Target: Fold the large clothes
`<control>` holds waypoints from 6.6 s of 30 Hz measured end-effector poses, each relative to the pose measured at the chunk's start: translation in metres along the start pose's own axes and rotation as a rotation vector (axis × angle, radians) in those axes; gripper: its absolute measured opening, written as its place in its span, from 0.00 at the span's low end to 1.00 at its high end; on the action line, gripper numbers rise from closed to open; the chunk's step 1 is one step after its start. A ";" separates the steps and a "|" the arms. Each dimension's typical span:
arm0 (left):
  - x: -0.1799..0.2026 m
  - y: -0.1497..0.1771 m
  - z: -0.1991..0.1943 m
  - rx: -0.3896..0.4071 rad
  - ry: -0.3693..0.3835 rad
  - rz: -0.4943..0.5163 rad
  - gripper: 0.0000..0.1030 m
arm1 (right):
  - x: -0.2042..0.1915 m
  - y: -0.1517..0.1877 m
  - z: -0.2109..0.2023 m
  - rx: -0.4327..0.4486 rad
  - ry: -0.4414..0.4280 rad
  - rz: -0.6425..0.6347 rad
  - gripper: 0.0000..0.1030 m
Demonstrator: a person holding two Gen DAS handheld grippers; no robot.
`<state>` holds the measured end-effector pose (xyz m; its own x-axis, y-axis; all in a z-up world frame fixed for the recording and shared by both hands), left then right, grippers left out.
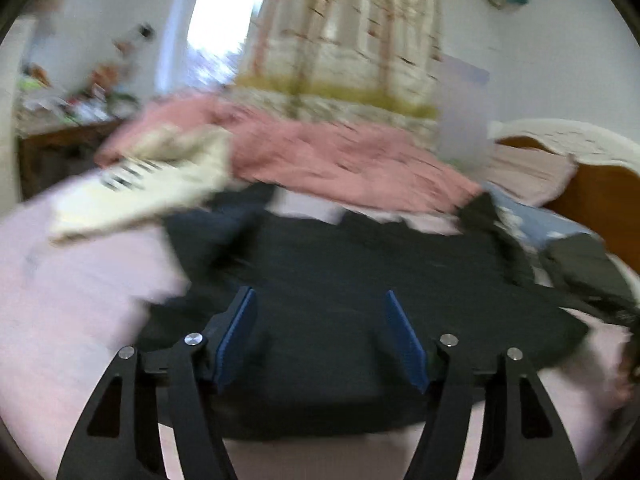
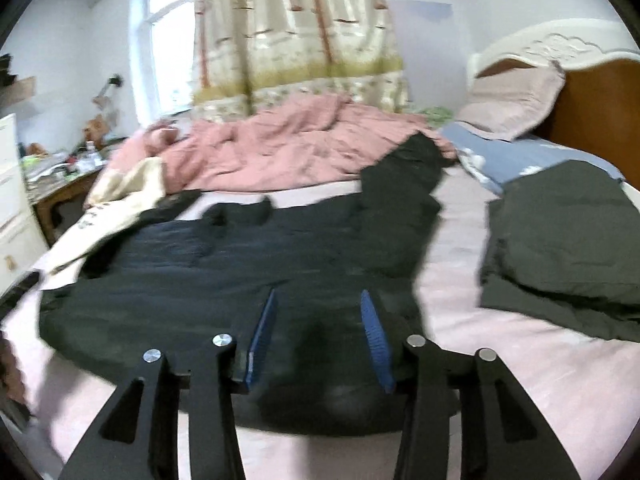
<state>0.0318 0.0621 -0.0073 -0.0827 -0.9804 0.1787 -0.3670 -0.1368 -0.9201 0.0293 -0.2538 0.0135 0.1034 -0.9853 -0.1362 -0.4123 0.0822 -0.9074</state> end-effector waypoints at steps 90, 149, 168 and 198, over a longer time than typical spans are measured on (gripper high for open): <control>-0.059 0.005 0.044 -0.162 -0.149 0.045 0.81 | 0.040 0.018 0.051 -0.152 0.132 0.047 0.65; -0.041 -0.032 -0.080 0.047 -0.313 0.059 0.70 | 0.073 0.040 -0.118 0.010 0.343 0.130 0.43; -0.087 -0.060 0.182 -0.388 -0.438 0.121 0.81 | -0.066 -0.102 0.025 0.010 0.067 -0.116 0.62; 0.046 -0.023 -0.003 -0.141 -0.040 0.280 0.56 | -0.014 -0.041 0.061 -0.207 0.105 -0.029 0.36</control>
<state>0.0337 0.0204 0.0233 -0.1628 -0.9824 -0.0912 -0.4599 0.1573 -0.8739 0.1001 -0.2339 0.0288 0.0277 -0.9979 -0.0592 -0.5887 0.0316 -0.8078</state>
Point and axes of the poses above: each gripper's, at about its wrist camera, not at the fingertips, and z roughly the way its jaws point, x to its right, y to its underside, the point moved 4 cm from there along z, roughly the way its jaws point, and after that the axes turned 5 degrees about x, right-handed, at the moved point
